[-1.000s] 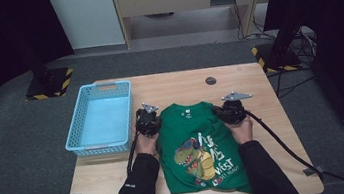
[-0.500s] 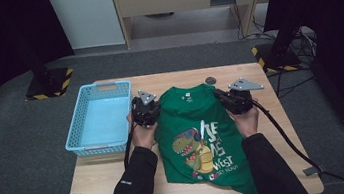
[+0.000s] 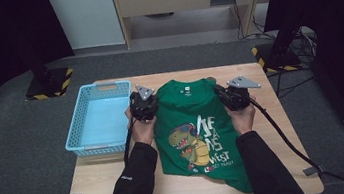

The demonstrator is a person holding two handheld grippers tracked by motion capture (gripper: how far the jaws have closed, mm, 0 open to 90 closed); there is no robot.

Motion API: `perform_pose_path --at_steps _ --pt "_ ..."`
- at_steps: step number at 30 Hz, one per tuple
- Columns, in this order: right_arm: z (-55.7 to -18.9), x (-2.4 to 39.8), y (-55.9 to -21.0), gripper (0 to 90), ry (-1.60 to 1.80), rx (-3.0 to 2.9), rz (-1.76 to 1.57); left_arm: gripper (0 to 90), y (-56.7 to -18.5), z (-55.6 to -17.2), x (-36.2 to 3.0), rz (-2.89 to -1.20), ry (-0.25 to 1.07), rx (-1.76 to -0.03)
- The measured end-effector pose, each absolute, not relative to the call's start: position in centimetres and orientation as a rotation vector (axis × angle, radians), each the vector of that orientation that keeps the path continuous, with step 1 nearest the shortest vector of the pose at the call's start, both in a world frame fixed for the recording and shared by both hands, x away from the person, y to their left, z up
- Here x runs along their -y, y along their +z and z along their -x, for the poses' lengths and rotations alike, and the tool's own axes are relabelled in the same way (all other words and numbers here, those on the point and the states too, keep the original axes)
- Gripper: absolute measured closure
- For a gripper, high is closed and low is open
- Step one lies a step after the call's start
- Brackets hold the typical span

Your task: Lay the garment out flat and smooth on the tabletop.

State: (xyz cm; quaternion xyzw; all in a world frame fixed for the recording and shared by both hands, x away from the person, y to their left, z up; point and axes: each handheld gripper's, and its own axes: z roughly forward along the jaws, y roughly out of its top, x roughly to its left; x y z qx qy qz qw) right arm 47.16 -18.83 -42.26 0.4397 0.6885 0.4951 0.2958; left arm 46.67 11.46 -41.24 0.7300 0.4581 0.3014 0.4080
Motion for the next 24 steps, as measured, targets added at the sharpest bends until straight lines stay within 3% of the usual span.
perform_pose_path --at_steps 2,3,4,5,8,15,24 --pt "-47.3 18.7 -42.4 83.9 1.303 -1.81 -1.175 85.8 -41.4 -47.0 -11.2 -1.846 0.781 -1.164" --pt "-47.4 18.7 -42.4 77.8 1.297 -1.791 -1.175 84.3 -41.5 -47.2 -11.0 -1.838 0.815 -1.187" --pt "-47.8 18.7 -42.6 62.8 1.309 -1.779 -1.179 72.7 -41.7 -47.4 -10.9 -1.824 0.863 -1.232" --pt "-48.2 18.6 -42.8 53.9 1.318 -1.784 -1.193 61.7 -41.9 -47.6 -10.9 -1.819 0.879 -1.266" --pt "-48.6 18.8 -43.5 47.2 1.249 -1.8 -1.191 57.9 -42.4 -47.6 -11.2 -1.83 0.888 -1.286" --pt "-48.7 20.7 -44.8 40.1 1.212 -1.826 -1.254 49.2 -43.9 -47.1 -12.0 -1.864 0.838 -1.336" --pt "-49.5 23.0 -47.8 39.2 1.074 -1.862 -1.366 48.1 -46.3 -47.3 -13.4 -1.916 0.76 -1.413"
